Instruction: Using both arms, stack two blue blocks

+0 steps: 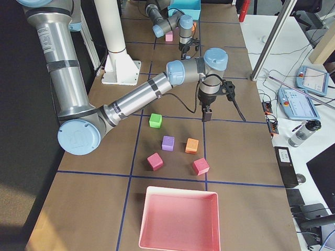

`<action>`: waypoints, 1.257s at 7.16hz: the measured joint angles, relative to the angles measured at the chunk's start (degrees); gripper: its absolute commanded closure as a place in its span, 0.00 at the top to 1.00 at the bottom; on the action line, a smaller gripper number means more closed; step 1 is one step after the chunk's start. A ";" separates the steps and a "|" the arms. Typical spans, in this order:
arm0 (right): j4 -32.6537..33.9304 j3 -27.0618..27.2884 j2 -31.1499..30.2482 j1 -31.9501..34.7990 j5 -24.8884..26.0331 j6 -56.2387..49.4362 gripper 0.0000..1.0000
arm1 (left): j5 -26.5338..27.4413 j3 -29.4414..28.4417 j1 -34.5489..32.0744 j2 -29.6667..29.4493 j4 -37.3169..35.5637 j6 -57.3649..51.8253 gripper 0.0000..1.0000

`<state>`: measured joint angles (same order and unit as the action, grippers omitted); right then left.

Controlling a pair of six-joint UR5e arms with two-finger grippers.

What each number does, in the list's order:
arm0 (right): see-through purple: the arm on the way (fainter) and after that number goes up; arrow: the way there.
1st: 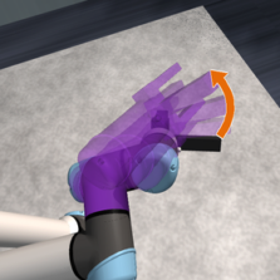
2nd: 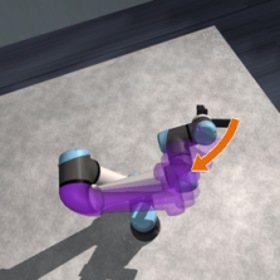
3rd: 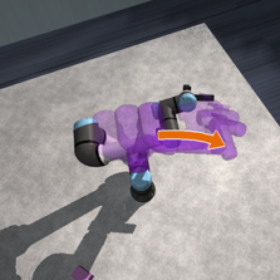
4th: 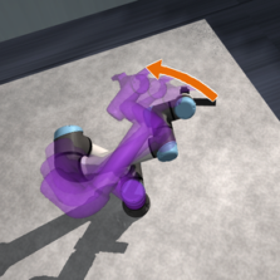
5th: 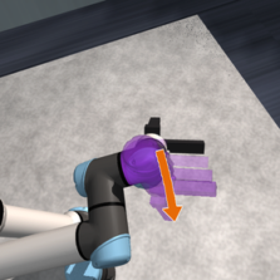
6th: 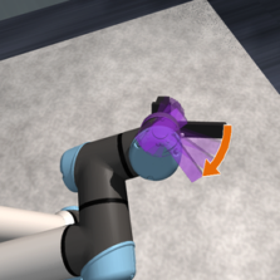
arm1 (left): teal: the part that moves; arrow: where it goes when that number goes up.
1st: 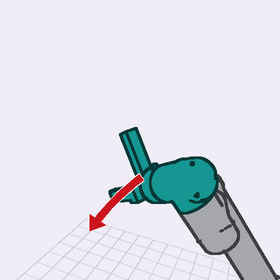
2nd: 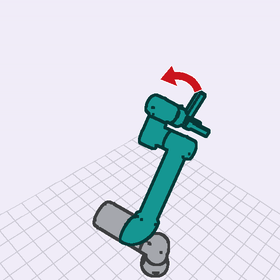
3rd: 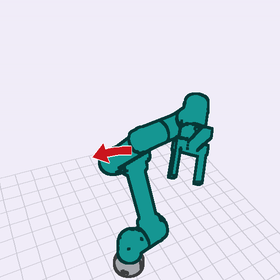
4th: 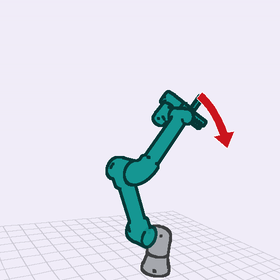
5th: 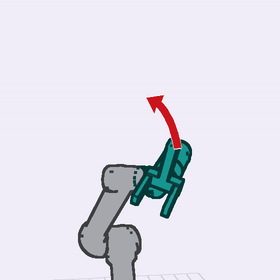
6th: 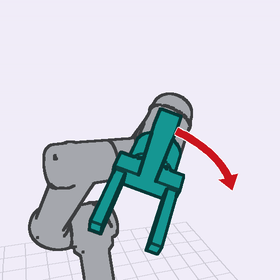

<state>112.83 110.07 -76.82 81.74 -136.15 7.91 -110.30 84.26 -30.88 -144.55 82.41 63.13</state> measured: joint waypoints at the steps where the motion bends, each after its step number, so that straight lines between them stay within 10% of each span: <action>1: -0.04 -0.07 0.00 0.00 0.00 0.00 1.00 | 0.00 -0.07 0.23 0.00 0.05 -0.12 0.09; 4: 0.00 -0.32 0.04 0.00 0.00 -0.06 1.00 | 0.00 -0.46 0.76 -0.02 0.27 -0.24 0.24; 6: -0.05 -0.37 0.06 0.00 0.00 -0.08 1.00 | 0.00 -1.48 0.82 -0.03 2.39 0.01 1.00; 9: -0.03 -0.39 0.16 0.00 0.00 -0.09 1.00 | 0.18 -2.25 0.77 0.66 4.54 0.04 1.00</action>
<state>112.80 109.69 -76.66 81.74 -136.14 7.82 -110.13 82.01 -30.11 -143.89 86.94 63.17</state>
